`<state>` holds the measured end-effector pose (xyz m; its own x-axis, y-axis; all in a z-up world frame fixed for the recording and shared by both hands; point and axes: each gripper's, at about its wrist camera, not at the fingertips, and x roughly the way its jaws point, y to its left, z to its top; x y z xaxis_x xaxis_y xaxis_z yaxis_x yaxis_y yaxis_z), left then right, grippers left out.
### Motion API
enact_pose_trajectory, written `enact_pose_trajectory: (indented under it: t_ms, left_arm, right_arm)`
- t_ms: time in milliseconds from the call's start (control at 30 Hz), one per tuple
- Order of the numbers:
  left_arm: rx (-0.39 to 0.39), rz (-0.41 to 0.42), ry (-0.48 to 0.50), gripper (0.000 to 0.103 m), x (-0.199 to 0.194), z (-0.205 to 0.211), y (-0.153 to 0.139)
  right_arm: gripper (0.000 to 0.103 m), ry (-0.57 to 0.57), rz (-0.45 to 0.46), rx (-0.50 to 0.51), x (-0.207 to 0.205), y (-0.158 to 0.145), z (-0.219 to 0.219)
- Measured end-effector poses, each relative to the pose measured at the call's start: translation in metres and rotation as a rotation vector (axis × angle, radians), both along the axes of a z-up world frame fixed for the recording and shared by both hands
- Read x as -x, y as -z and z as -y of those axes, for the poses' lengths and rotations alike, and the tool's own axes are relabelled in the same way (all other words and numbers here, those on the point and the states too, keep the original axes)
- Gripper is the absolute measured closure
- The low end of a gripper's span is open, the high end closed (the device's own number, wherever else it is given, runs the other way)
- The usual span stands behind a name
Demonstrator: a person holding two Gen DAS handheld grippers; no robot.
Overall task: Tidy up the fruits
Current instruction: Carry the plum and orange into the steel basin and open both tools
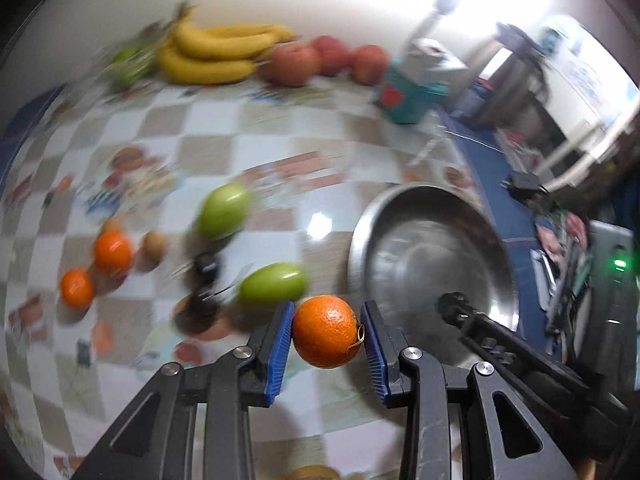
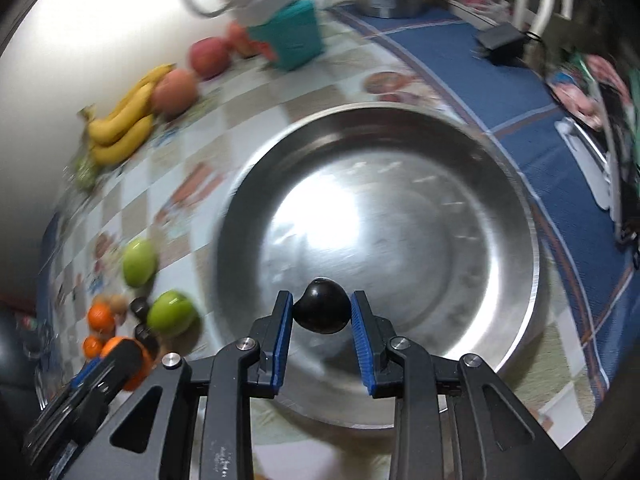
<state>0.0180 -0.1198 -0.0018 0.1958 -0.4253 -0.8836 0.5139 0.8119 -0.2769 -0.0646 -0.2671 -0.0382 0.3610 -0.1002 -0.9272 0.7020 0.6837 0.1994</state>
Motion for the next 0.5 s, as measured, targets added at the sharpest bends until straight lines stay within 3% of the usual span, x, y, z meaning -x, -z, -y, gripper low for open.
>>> enact_pose_trajectory:
  t_ms: [133, 500]
  left_arm:
    - [0.008, 0.033, 0.092, 0.066, 0.006, 0.037, -0.001]
    - [-0.014, -0.01, 0.151, 0.066, 0.005, 0.078, 0.036]
  right_arm:
    - [0.072, 0.061, -0.02, 0.014, 0.009, 0.005, 0.018]
    - [0.072, 0.149, -0.092, -0.003, 0.027, 0.026, 0.05]
